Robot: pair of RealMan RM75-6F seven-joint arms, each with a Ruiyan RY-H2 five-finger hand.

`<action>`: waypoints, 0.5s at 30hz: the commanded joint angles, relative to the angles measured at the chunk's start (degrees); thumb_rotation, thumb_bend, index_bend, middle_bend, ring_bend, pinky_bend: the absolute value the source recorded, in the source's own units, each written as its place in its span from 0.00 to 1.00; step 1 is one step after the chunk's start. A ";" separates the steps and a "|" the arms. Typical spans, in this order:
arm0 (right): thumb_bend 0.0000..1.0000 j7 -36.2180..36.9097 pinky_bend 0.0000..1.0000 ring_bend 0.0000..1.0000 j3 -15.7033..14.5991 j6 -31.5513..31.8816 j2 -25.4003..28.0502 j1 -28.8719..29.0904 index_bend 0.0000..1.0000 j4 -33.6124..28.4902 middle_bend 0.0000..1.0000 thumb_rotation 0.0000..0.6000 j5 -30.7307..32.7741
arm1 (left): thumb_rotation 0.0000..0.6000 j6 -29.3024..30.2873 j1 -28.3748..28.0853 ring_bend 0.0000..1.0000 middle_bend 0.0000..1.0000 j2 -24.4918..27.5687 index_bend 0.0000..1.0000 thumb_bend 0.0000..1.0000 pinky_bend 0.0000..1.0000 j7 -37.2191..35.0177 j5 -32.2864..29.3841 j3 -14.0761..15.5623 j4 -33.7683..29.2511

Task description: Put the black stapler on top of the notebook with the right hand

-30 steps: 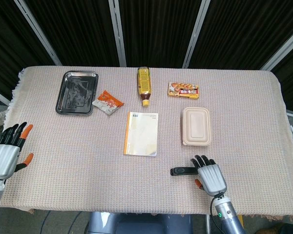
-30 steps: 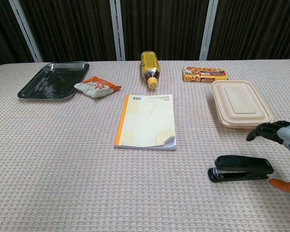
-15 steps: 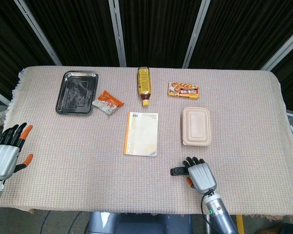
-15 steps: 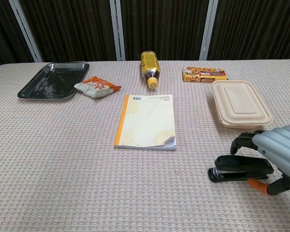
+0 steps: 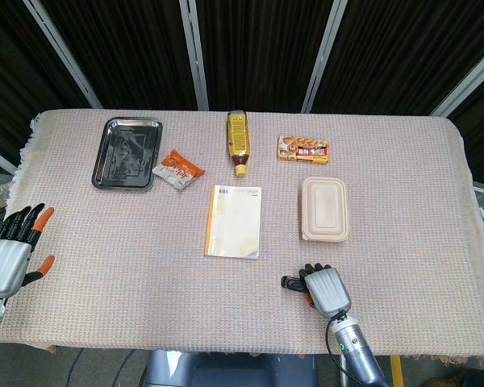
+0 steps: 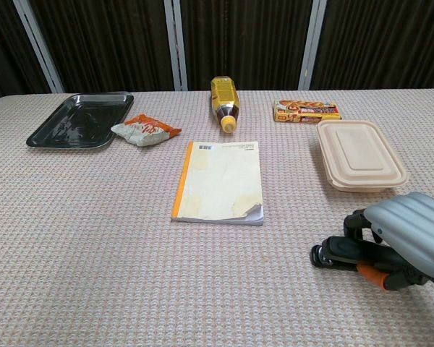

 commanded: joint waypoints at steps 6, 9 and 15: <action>0.43 -0.75 0.72 0.56 0.04 2.00 -0.80 0.30 0.68 0.24 0.51 1.00 -1.69 | 1.00 -0.23 -0.14 0.00 0.00 -0.01 0.00 0.32 0.11 -0.13 -0.22 -0.02 0.10; 0.43 -1.78 0.72 0.56 -0.03 2.55 -0.97 0.52 0.68 -0.13 0.51 1.00 -2.43 | 1.00 -0.34 -0.18 0.00 0.00 -0.02 0.00 0.32 0.11 -0.11 -0.27 0.03 0.10; 0.43 -5.73 0.72 0.56 0.22 3.05 -1.03 1.01 0.68 -2.42 0.51 1.00 -2.92 | 1.00 -0.75 -0.34 0.00 0.00 -0.15 0.00 0.32 0.11 0.21 -0.59 0.02 0.18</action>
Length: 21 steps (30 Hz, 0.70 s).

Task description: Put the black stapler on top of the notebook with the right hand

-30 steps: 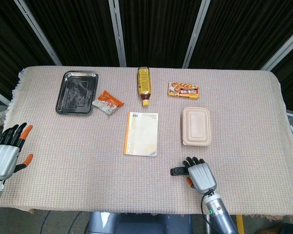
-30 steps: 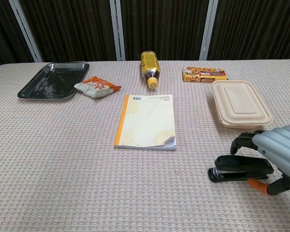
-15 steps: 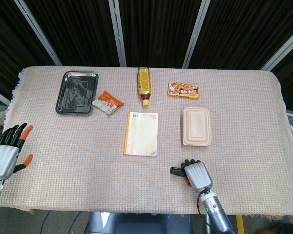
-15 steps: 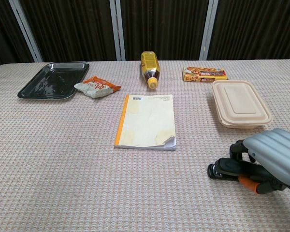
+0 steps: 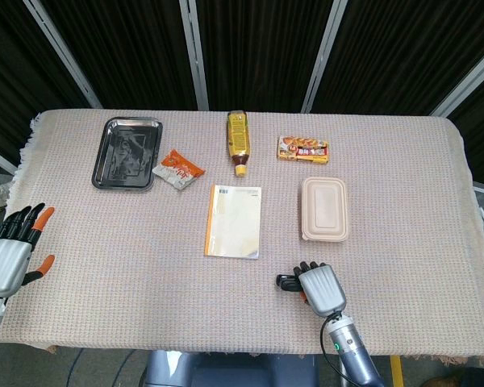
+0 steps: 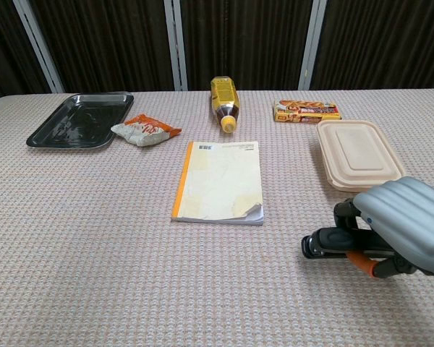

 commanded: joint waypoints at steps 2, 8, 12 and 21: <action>0.43 -3.60 0.72 0.56 0.48 0.17 -0.01 0.66 0.68 -2.52 0.51 1.00 -0.21 | 1.00 -0.36 -0.16 0.00 0.00 -0.12 0.00 0.32 0.11 0.28 -0.23 -0.01 0.03; 0.43 -7.74 0.72 0.56 2.07 -1.96 -1.28 2.74 0.68 -5.07 0.51 1.00 0.97 | 1.00 -1.11 -0.42 0.00 0.00 -0.36 0.00 0.32 0.11 0.83 -1.03 -0.17 0.05; 0.43 -10.71 0.72 0.56 3.44 -3.96 -2.39 4.56 0.68 -6.09 0.51 1.00 2.33 | 1.00 -1.38 -0.47 0.00 0.00 -0.44 0.00 0.32 0.11 1.03 -1.45 -0.23 0.06; 0.43 -16.51 0.72 0.56 9.09 -9.84 -4.45 10.59 0.67 -8.59 0.51 1.00 8.91 | 1.00 -3.92 -1.11 0.00 0.00 -1.03 0.00 0.32 0.11 2.21 -4.29 -0.72 0.69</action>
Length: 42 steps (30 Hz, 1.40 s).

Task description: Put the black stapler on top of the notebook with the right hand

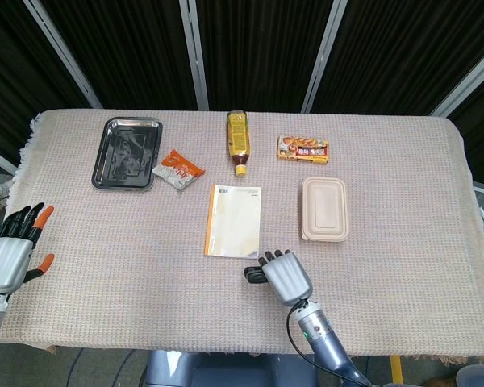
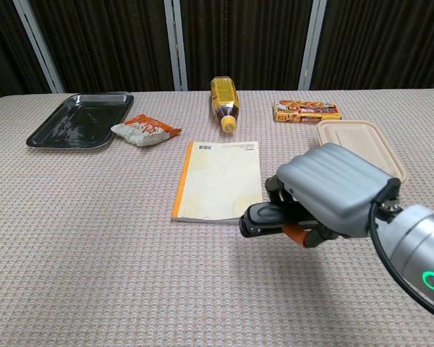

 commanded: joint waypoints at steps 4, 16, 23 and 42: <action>0.43 -4.16 0.72 0.56 4.76 -4.04 -1.62 5.05 0.67 -0.85 0.51 1.00 5.99 | 1.00 -1.61 -0.52 0.00 0.00 -0.36 0.00 0.32 0.11 0.73 -1.91 -0.45 0.34; 0.43 -5.59 0.72 0.56 9.10 -7.14 -3.83 12.38 0.67 2.11 0.51 1.00 13.66 | 1.00 -3.57 -1.35 0.00 0.00 -0.84 0.00 0.32 0.11 1.56 -3.88 -0.89 0.88; 0.43 -3.45 0.72 0.56 11.08 -9.97 -5.15 16.64 0.67 6.46 0.51 1.00 17.63 | 1.00 -5.82 -2.19 0.00 0.00 -1.40 0.00 0.32 0.11 2.18 -5.91 -1.28 1.60; 0.43 0.98 0.72 0.56 13.94 -16.28 -9.35 28.81 0.67 20.55 0.51 1.00 25.16 | 1.00 -9.93 -3.91 0.00 0.00 -1.96 0.00 0.33 0.11 1.34 -10.44 -2.61 4.06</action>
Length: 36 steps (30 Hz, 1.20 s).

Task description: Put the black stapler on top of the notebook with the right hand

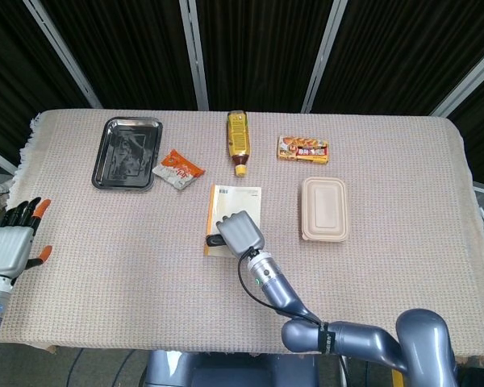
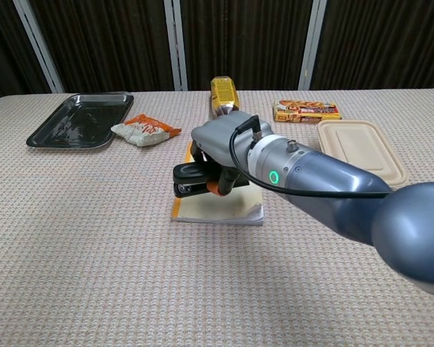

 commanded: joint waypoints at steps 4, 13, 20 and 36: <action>0.43 3.23 0.72 0.56 0.21 -2.80 -1.74 3.72 0.67 5.91 0.51 1.00 1.76 | 1.00 -0.56 -0.17 0.00 0.00 -0.10 0.00 0.33 0.11 -0.16 -0.83 -0.13 0.61; 0.43 6.42 0.72 0.56 -1.24 -3.25 -1.35 5.25 0.67 9.17 0.51 1.00 2.64 | 1.00 -0.91 -0.43 0.00 0.00 -0.37 0.00 0.33 0.11 0.36 -1.55 -0.16 0.84; 0.42 7.03 0.72 0.56 -2.57 -2.18 -0.45 5.32 0.67 8.68 0.51 1.00 3.20 | 1.00 -0.88 -0.52 0.00 0.00 -0.43 0.00 0.33 0.11 0.75 -1.36 0.14 0.63; 0.39 4.50 0.72 0.56 -5.38 1.31 -0.06 5.65 0.58 6.46 0.48 1.00 6.24 | 1.00 0.17 -0.31 0.00 0.00 -0.23 0.00 0.34 0.11 1.15 -0.51 0.67 -0.33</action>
